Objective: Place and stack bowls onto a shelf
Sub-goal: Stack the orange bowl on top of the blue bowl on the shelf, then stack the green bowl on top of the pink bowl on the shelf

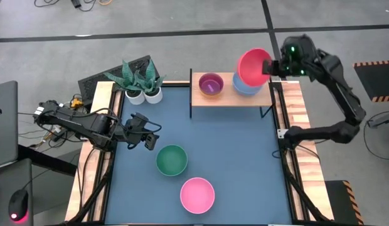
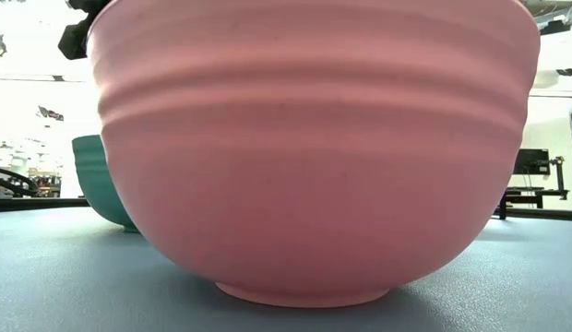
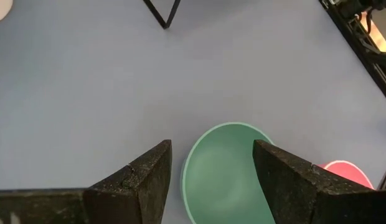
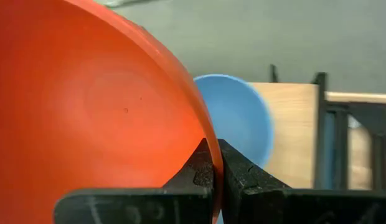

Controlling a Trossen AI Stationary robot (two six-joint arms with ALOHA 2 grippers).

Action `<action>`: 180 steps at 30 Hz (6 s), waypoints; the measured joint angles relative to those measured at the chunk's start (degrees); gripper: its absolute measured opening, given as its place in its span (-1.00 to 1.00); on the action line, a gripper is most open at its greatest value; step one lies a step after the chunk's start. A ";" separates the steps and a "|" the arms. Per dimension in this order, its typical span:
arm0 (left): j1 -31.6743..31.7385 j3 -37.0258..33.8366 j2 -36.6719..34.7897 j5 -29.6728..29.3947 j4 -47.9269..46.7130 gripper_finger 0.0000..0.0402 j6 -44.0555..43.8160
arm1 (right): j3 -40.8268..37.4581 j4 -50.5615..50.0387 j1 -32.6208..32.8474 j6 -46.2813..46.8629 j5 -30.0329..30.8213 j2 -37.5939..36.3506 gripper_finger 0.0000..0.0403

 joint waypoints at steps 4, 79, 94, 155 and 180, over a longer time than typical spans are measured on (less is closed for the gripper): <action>-0.01 0.00 0.00 0.00 0.00 0.04 0.15 | 3.69 -4.00 -5.87 -2.35 -4.79 4.86 -0.89; -0.01 0.00 0.00 2.64 -0.18 0.04 1.83 | 8.43 -11.03 -16.57 -16.12 -13.08 23.18 -0.04; -0.01 0.00 0.00 1.07 -0.18 0.04 1.63 | 20.00 -12.42 -15.24 -16.15 -10.06 23.63 -0.69; 0.00 0.00 0.00 -0.15 -0.18 0.04 1.55 | 15.13 -15.72 -11.17 -19.40 0.86 28.73 -0.83; 0.00 0.00 0.00 0.94 -0.18 0.04 1.47 | 15.15 -13.33 20.40 -16.40 -2.14 15.99 -0.83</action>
